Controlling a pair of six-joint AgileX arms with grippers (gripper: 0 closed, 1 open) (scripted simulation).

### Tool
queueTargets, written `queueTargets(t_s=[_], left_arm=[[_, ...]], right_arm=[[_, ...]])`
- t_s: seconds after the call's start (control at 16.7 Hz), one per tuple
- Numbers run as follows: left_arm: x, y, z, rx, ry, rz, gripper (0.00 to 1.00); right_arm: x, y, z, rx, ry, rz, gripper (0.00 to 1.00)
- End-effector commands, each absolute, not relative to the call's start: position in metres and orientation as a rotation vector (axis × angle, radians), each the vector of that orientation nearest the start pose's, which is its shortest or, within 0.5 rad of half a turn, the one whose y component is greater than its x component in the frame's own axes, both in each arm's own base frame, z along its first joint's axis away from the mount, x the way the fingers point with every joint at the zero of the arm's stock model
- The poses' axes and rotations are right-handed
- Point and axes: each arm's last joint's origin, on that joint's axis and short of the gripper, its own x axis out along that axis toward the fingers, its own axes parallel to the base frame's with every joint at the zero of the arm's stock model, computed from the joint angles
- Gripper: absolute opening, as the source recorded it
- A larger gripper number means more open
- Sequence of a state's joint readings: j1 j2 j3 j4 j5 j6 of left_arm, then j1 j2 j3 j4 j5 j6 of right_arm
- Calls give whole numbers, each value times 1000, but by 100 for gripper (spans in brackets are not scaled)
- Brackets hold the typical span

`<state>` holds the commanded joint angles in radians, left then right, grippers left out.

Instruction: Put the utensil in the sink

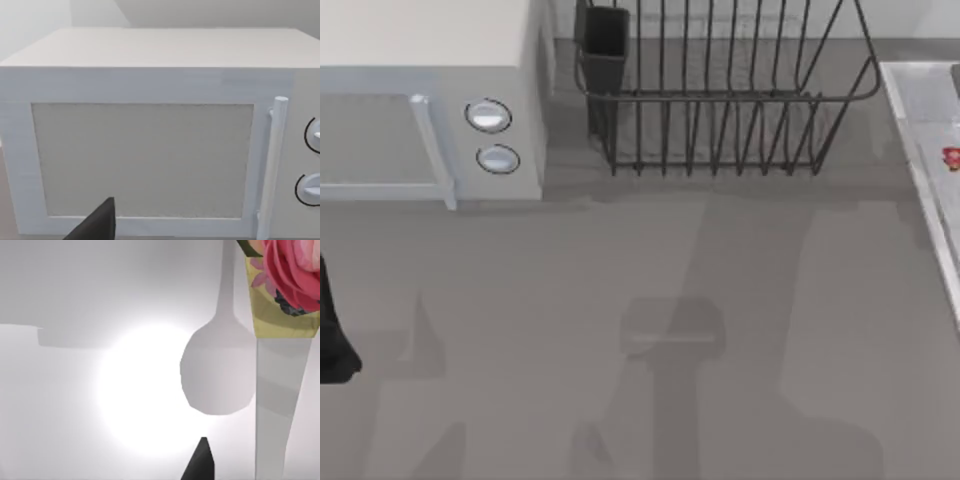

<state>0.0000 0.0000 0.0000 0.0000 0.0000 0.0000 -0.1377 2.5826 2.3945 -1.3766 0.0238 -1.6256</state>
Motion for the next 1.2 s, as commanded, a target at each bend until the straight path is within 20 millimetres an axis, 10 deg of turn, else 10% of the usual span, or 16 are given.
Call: queueTargets(t_s=[0.18,0.96,1.2], left_arm=[[106,-1,160,0,0,0,100],[106,-1,160,0,0,0,100],[106,-1,160,0,0,0,100]], right_arm=[[498,-63,154,-1172,1250,1147,0],[498,-63,154,-1172,1250,1147,98],[498,-63,154,-1172,1250,1147,100]])
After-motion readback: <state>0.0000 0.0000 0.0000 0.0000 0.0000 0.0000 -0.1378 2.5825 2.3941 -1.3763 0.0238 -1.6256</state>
